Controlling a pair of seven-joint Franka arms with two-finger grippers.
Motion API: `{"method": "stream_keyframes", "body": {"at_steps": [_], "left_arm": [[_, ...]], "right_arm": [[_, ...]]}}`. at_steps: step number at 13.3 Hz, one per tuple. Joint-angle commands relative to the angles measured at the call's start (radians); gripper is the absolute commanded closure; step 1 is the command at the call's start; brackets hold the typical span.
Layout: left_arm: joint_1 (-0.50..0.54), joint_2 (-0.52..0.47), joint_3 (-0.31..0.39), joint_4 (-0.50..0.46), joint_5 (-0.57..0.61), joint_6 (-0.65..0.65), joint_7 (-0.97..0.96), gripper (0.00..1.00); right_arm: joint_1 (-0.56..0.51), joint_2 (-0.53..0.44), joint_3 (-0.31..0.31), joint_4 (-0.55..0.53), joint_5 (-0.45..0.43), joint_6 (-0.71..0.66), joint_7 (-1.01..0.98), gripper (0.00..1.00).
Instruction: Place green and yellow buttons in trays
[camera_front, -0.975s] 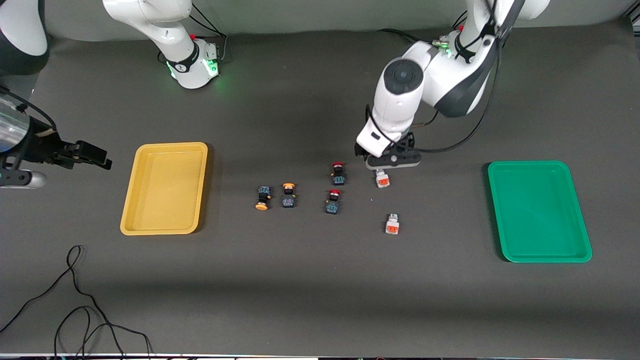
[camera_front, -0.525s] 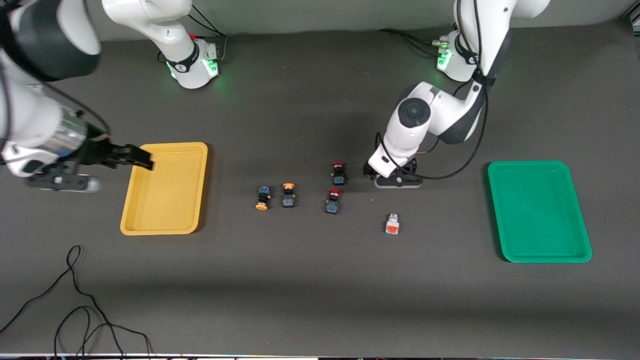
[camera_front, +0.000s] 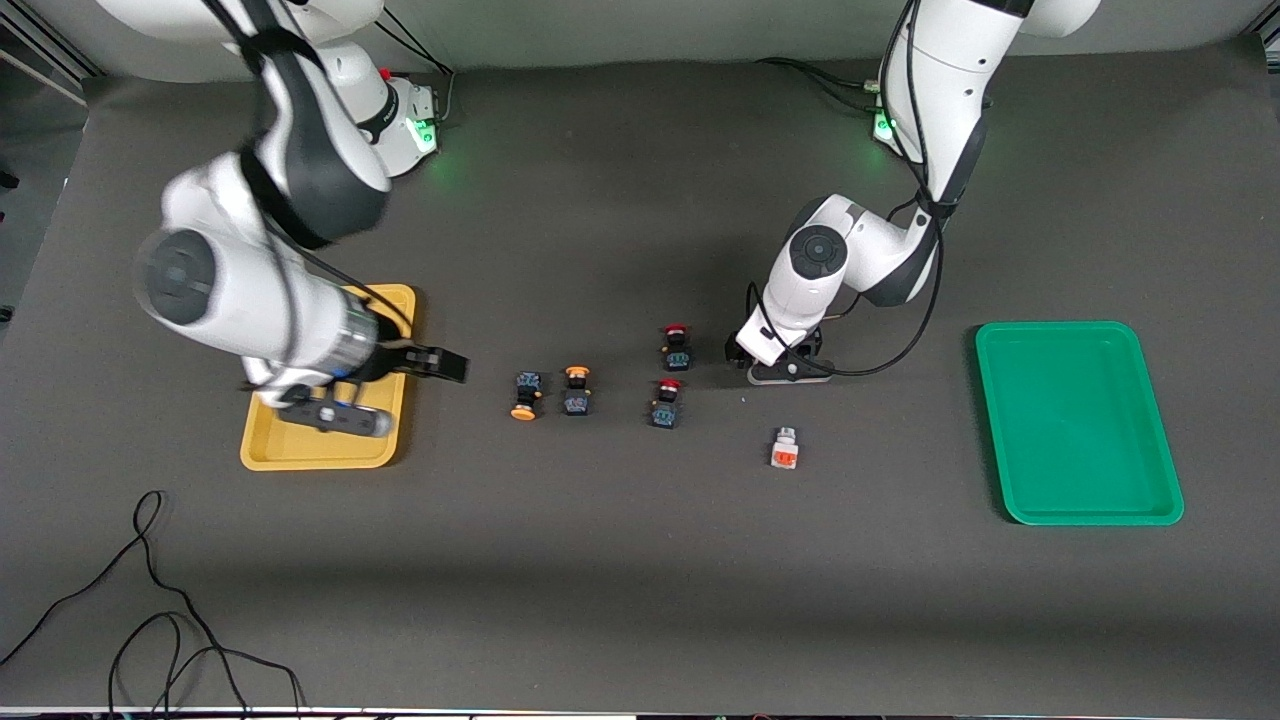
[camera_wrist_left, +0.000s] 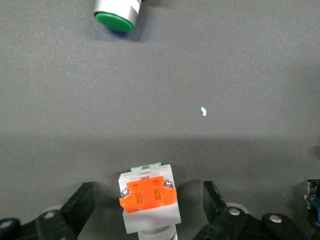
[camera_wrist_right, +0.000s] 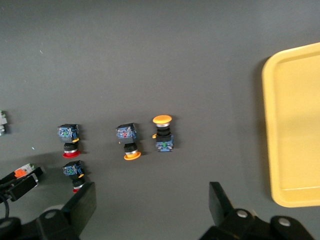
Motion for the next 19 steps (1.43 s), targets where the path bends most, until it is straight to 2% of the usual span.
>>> {"method": "stream_keyframes", "body": {"at_steps": [1,3,5,7,8,10,12,14,15,18,19], "left_arm": [[-0.011,-0.019,0.004,0.009,-0.002,-0.015,-0.052,0.62],[-0.013,-0.03,0.003,0.011,-0.002,-0.018,-0.069,0.99],[-0.011,-0.048,0.003,0.012,-0.002,-0.026,-0.083,1.0],[-0.005,-0.11,0.003,0.037,-0.005,-0.134,-0.084,1.0],[0.001,-0.157,0.003,0.067,-0.006,-0.247,-0.083,1.0],[0.022,-0.242,0.004,0.196,-0.008,-0.535,-0.074,1.0],[0.048,-0.273,0.004,0.354,-0.026,-0.792,-0.052,1.0],[0.079,-0.277,0.012,0.467,-0.054,-0.944,0.024,1.0],[0.125,-0.288,0.014,0.478,-0.057,-0.965,0.099,1.0],[0.348,-0.303,0.012,0.491,-0.057,-1.02,0.464,1.0],[0.425,-0.302,0.012,0.508,-0.057,-1.049,0.582,1.0]], "right_arm": [[0.038,0.085,-0.012,0.012,0.014,0.052,0.025,0.0],[0.048,0.133,-0.012,-0.022,0.008,0.118,0.023,0.0],[0.065,0.165,-0.013,-0.066,0.006,0.193,0.023,0.0],[0.071,0.203,-0.013,-0.101,0.006,0.278,0.025,0.0],[0.085,0.22,-0.013,-0.117,0.006,0.319,0.025,0.0],[0.091,0.252,-0.013,-0.146,0.006,0.391,0.025,0.0],[0.091,0.283,-0.013,-0.154,0.008,0.418,0.025,0.0],[0.093,0.306,-0.013,-0.154,0.015,0.421,0.026,0.0],[0.102,0.311,-0.013,-0.154,0.017,0.421,0.032,0.0],[0.105,0.34,-0.013,-0.154,0.018,0.421,0.042,0.02],[0.105,0.341,-0.013,-0.154,0.018,0.421,0.04,0.08]]}}
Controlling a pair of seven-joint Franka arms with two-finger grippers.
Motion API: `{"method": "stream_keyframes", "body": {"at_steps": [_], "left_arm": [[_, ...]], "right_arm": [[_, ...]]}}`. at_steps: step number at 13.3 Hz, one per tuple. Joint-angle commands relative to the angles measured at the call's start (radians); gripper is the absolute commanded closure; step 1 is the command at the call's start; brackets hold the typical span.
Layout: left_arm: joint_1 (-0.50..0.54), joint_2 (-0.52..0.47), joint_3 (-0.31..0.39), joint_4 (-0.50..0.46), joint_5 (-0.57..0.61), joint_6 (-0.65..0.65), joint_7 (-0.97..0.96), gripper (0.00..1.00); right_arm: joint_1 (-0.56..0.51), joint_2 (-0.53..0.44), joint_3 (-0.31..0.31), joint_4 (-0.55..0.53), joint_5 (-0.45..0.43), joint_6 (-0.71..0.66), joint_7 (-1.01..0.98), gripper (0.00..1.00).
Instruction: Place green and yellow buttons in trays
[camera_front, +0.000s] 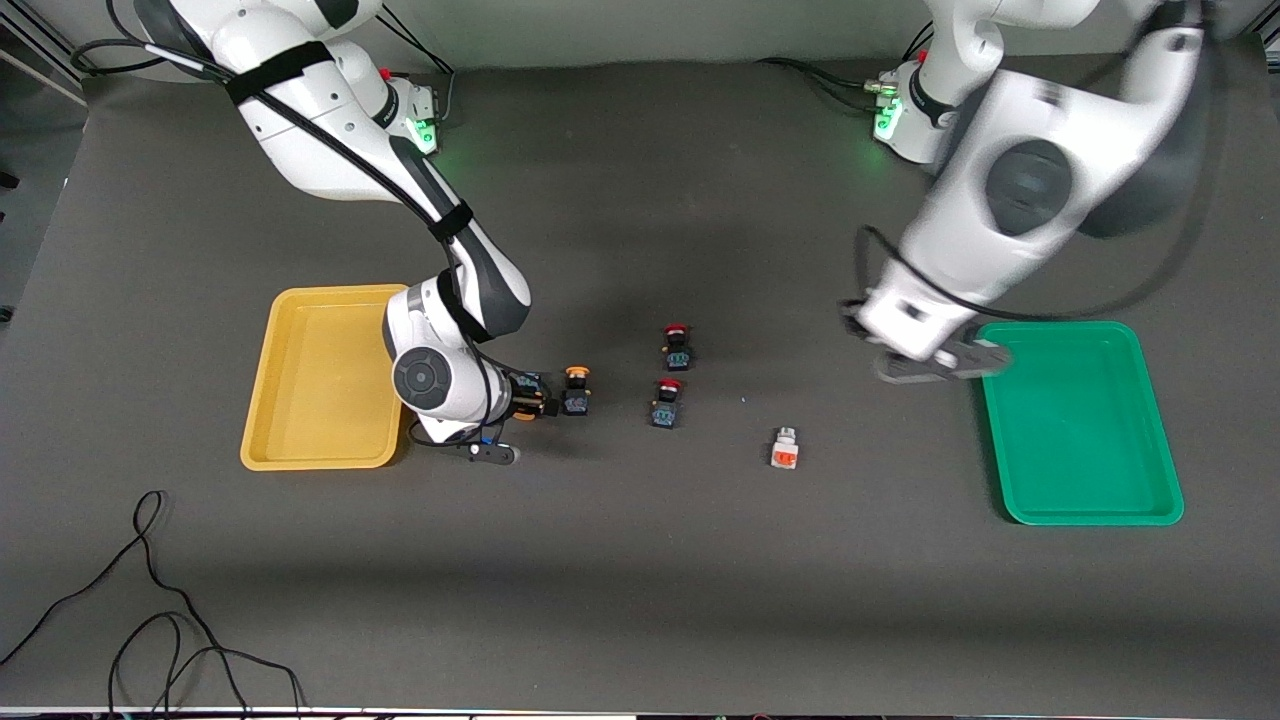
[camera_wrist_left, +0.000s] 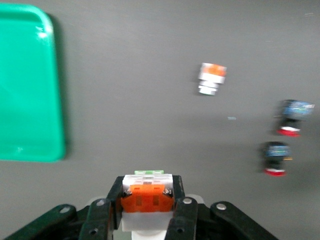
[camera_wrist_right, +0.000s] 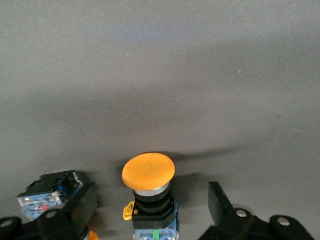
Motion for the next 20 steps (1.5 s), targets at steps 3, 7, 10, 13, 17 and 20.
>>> {"method": "stream_keyframes", "body": {"at_steps": [3,7,10,13,17,20], "left_arm": [[0.312,0.033,-0.008,0.075,-0.011,-0.088,0.489,1.0],[0.412,0.166,-0.007,0.071,0.0,0.049,0.627,1.0],[0.428,0.293,-0.007,0.066,0.023,0.186,0.629,1.0],[0.435,0.416,-0.005,0.065,0.029,0.326,0.626,1.0],[0.431,0.465,-0.005,0.065,0.099,0.347,0.58,1.0],[0.428,0.482,-0.005,0.065,0.133,0.349,0.516,0.76]], "right_arm": [[0.021,0.008,-0.011,0.004,0.012,0.012,0.016,0.8],[0.038,-0.013,-0.016,0.007,0.004,0.01,0.016,1.0],[0.028,-0.086,-0.022,0.01,0.004,-0.028,0.008,1.0],[0.03,-0.191,-0.088,0.015,0.004,-0.146,-0.021,1.0],[0.031,-0.31,-0.235,0.01,0.004,-0.353,-0.307,1.0],[0.033,-0.332,-0.332,0.006,0.003,-0.428,-0.467,1.0]]}}
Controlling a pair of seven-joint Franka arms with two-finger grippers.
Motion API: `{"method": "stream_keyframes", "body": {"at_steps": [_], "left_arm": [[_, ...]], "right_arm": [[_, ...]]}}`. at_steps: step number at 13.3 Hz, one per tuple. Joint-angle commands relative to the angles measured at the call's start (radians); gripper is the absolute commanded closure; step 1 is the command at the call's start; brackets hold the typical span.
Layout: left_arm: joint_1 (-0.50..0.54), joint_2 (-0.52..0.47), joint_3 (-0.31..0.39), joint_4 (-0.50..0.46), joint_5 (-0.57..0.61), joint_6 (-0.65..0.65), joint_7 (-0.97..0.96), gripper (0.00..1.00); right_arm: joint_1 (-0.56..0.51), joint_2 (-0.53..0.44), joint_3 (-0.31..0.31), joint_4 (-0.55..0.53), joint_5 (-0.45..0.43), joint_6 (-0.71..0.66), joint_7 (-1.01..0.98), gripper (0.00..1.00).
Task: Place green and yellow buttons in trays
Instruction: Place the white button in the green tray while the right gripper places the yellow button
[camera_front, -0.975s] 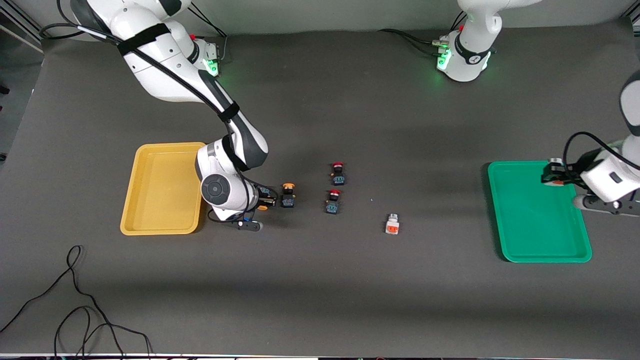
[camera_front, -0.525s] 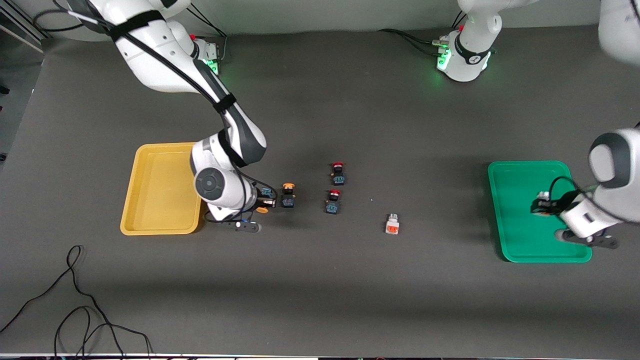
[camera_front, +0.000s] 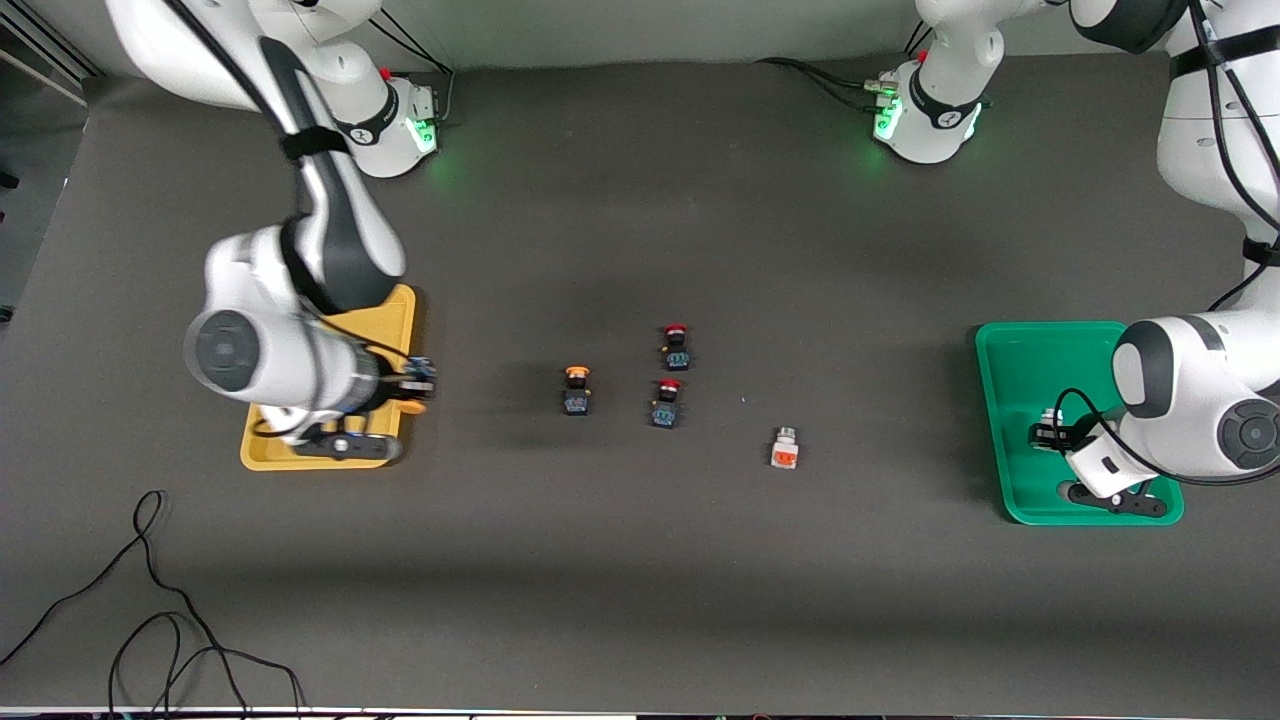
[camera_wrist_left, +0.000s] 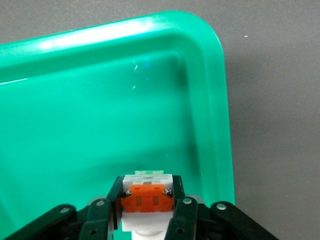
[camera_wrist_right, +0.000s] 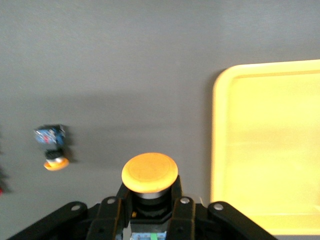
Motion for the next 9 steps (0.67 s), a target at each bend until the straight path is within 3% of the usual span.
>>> {"method": "stream_keyframes", "body": {"at_steps": [1,6,7,8,9], "left_arm": [[0.0,0.019,-0.007,0.018,0.072,-0.011,-0.099,0.68],[0.004,0.039,-0.007,0.017,0.068,-0.008,-0.133,0.62],[0.002,0.042,-0.009,0.017,0.068,-0.01,-0.167,0.53],[0.002,0.045,-0.009,0.017,0.068,-0.01,-0.184,0.05],[0.002,0.045,-0.01,0.017,0.067,-0.01,-0.184,0.01]], "right_arm": [[0.015,-0.017,-0.068,-0.031,0.003,-0.024,-0.142,1.0],[0.015,-0.014,-0.162,-0.169,0.003,0.114,-0.318,1.0],[0.015,-0.014,-0.164,-0.225,0.003,0.181,-0.328,1.0],[0.018,-0.013,-0.162,-0.294,0.003,0.267,-0.329,1.0],[0.019,-0.008,-0.162,-0.356,0.003,0.36,-0.338,1.0]]}}
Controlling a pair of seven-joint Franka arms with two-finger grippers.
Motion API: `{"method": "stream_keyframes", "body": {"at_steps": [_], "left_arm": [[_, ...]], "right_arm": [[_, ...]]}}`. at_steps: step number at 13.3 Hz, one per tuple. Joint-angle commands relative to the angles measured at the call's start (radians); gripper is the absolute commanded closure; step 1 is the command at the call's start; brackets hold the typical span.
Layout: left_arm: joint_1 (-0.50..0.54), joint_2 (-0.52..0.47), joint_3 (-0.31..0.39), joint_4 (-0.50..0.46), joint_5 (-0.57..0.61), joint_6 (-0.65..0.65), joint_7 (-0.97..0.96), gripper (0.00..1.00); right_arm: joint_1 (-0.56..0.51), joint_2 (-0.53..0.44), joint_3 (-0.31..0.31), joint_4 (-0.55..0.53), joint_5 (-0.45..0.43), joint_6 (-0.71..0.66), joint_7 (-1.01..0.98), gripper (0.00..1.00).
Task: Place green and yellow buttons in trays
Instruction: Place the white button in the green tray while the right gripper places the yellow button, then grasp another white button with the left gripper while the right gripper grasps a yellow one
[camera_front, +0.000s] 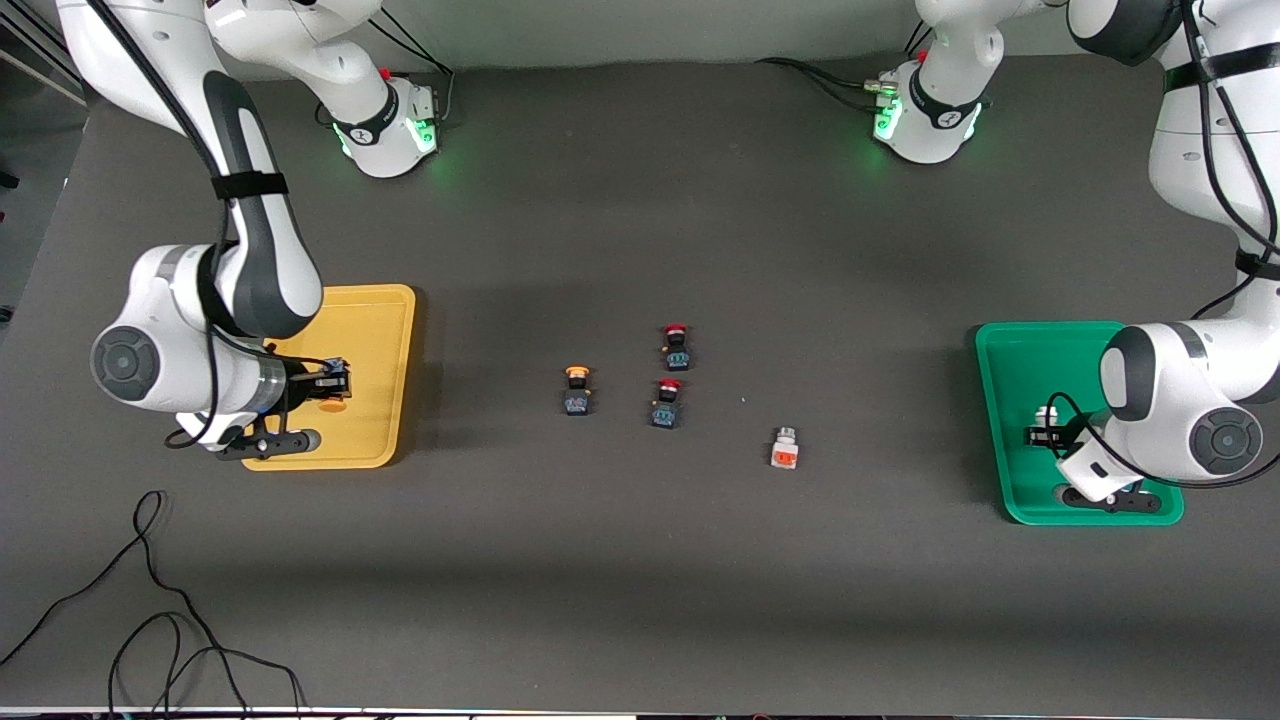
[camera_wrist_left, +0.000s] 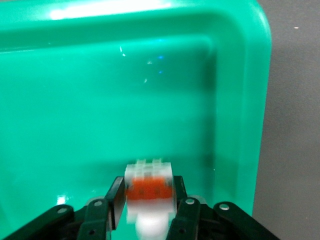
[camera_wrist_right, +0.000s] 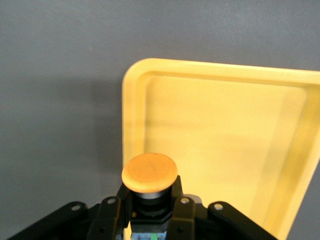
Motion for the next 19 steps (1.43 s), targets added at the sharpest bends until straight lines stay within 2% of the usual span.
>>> {"method": "stream_keyframes", "body": {"at_steps": [1,4,7,8,9,10,12,15,17,19], "left_arm": [[0.002,0.007,-0.007,0.017,0.008,-0.014,-0.037,0.01],[0.013,-0.065,-0.012,0.026,0.003,-0.055,-0.065,0.0],[0.016,-0.233,-0.013,0.097,-0.076,-0.26,-0.067,0.0],[0.019,-0.276,-0.007,0.118,-0.133,-0.305,-0.062,0.0],[0.023,-0.319,-0.007,0.129,-0.167,-0.324,-0.059,0.0],[0.022,-0.35,-0.012,0.129,-0.17,-0.324,-0.057,0.0],[-0.019,-0.379,-0.023,0.129,-0.17,-0.321,-0.073,0.0],[-0.16,-0.364,-0.036,0.129,-0.172,-0.294,-0.099,0.0],[-0.267,-0.337,-0.038,0.129,-0.159,-0.252,-0.209,0.0],[-0.381,-0.32,-0.038,0.132,-0.162,-0.247,-0.269,0.0]], "right_arm": [[0.017,-0.004,-0.008,-0.158,0.004,0.202,-0.054,1.0],[0.016,0.022,-0.007,-0.228,0.015,0.323,-0.064,1.0],[0.014,0.04,-0.007,-0.235,0.017,0.34,-0.062,1.0],[0.013,0.04,-0.007,-0.235,0.018,0.337,-0.061,0.71],[0.014,0.039,-0.007,-0.235,0.02,0.336,-0.059,0.16],[0.014,0.034,-0.007,-0.235,0.023,0.331,-0.058,0.01],[0.016,0.023,-0.007,-0.233,0.023,0.313,-0.05,0.0],[0.02,-0.051,-0.007,-0.195,0.059,0.174,-0.049,0.0],[0.028,-0.091,-0.001,-0.135,0.061,0.077,-0.007,0.0],[0.092,-0.092,0.001,-0.048,0.063,-0.011,0.121,0.0]]}}
